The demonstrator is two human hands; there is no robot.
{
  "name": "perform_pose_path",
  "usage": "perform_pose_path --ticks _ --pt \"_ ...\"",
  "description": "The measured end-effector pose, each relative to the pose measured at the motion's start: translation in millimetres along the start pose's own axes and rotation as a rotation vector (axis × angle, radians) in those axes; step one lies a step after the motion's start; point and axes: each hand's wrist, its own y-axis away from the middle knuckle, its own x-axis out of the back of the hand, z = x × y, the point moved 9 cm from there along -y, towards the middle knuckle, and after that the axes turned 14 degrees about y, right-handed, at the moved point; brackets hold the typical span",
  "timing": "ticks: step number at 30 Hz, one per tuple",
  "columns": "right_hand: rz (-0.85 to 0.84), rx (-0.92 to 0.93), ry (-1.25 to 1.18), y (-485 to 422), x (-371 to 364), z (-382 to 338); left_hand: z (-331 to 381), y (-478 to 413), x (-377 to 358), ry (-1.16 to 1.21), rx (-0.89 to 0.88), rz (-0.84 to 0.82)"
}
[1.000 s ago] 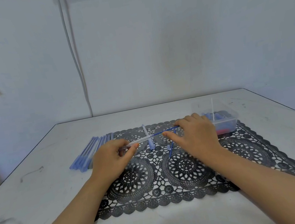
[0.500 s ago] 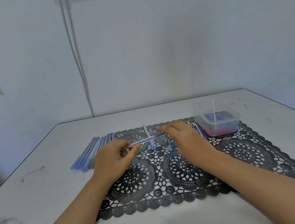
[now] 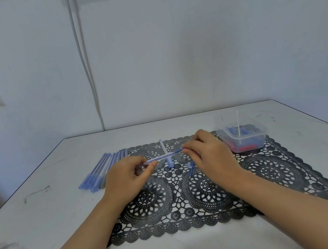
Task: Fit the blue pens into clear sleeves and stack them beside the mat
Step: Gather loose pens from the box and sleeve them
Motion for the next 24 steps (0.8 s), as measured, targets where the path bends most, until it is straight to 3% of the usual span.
perform_pose_path --ticks 16,24 --pt "-0.18 0.13 -0.068 6 -25 -13 3 0 -3 -0.044 -0.005 -0.033" --pt "-0.272 0.012 -0.315 5 -33 4 7 2 -4 -0.055 -0.037 -0.049"
